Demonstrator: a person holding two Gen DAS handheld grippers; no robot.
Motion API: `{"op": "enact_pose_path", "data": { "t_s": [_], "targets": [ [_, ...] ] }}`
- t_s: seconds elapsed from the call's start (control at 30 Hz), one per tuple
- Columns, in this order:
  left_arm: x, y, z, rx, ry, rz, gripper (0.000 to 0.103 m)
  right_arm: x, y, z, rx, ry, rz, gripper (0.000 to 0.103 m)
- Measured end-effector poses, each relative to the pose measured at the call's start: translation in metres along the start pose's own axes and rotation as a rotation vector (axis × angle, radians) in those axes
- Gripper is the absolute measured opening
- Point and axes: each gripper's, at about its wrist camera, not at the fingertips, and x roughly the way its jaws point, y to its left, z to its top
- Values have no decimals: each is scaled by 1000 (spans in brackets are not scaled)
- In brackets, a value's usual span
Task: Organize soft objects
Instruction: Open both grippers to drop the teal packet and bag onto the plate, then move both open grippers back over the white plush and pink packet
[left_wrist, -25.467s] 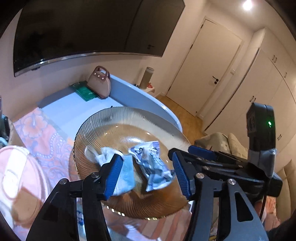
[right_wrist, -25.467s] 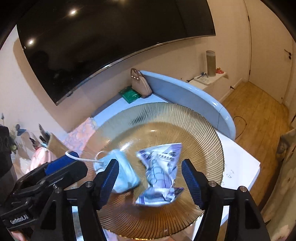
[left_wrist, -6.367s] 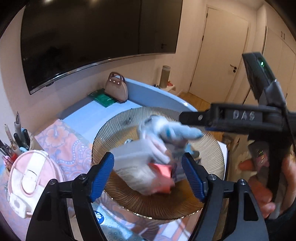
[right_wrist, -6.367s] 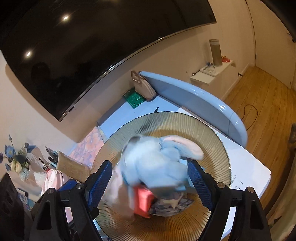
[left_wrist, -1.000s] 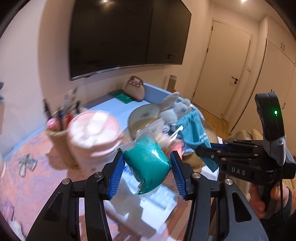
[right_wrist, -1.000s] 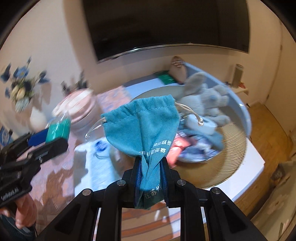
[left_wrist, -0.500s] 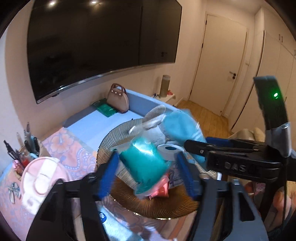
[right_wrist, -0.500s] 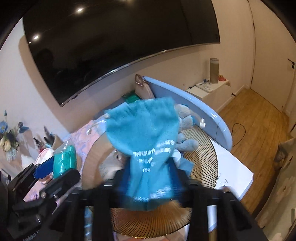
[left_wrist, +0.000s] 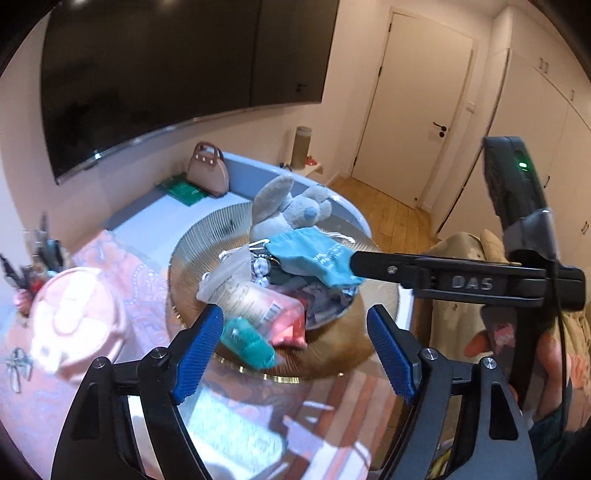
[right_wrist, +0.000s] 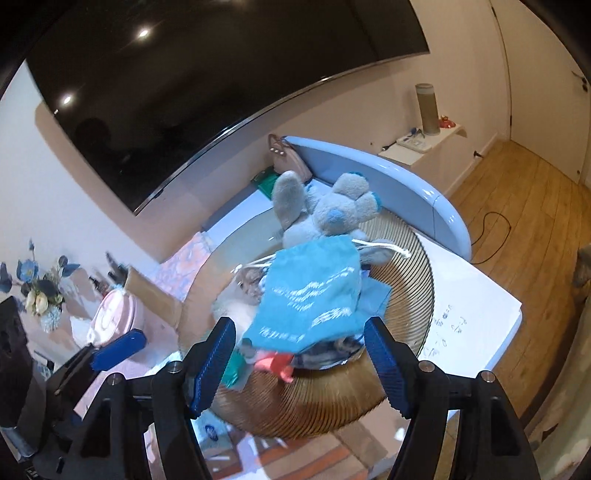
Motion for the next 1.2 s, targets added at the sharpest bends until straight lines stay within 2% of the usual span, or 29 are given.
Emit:
{"op": "enact_pose_path", "data": {
  "t_s": [0.1, 0.13, 0.23, 0.37, 0.47, 0.6, 0.77, 0.83, 0.97, 1.07, 1.2],
  "targets": [
    [-25, 0, -10, 0, -27, 15, 79, -7, 23, -8, -90, -20, -37, 71],
    [-36, 3, -14, -9, -38, 18, 79, -13, 40, -15, -154, -45, -88, 71],
    [-67, 17, -27, -56, -83, 54, 79, -24, 78, -32, -307, -99, -164, 72],
    [-108, 46, -49, -142, -124, 128, 79, -38, 124, -53, -434, -144, -99, 79],
    [-140, 71, -71, -206, -147, 227, 79, -45, 162, -69, -514, -167, -27, 82],
    [-185, 114, -109, -333, -180, 334, 79, -40, 223, -101, -656, -207, -26, 93],
    [-237, 175, -163, -524, -218, 450, 79, -5, 293, -147, -806, -115, 137, 94],
    [-257, 200, -186, -597, -225, 516, 79, 16, 314, -162, -816, -72, 204, 94],
    [-287, 239, -223, -690, -240, 580, 79, 62, 342, -182, -800, -13, 283, 94],
    [-291, 266, -245, -733, -216, 578, 79, 91, 351, -194, -775, 25, 323, 94],
    [-281, 298, -273, -804, -200, 498, 79, 122, 362, -208, -749, 83, 346, 94]
  ]
}}
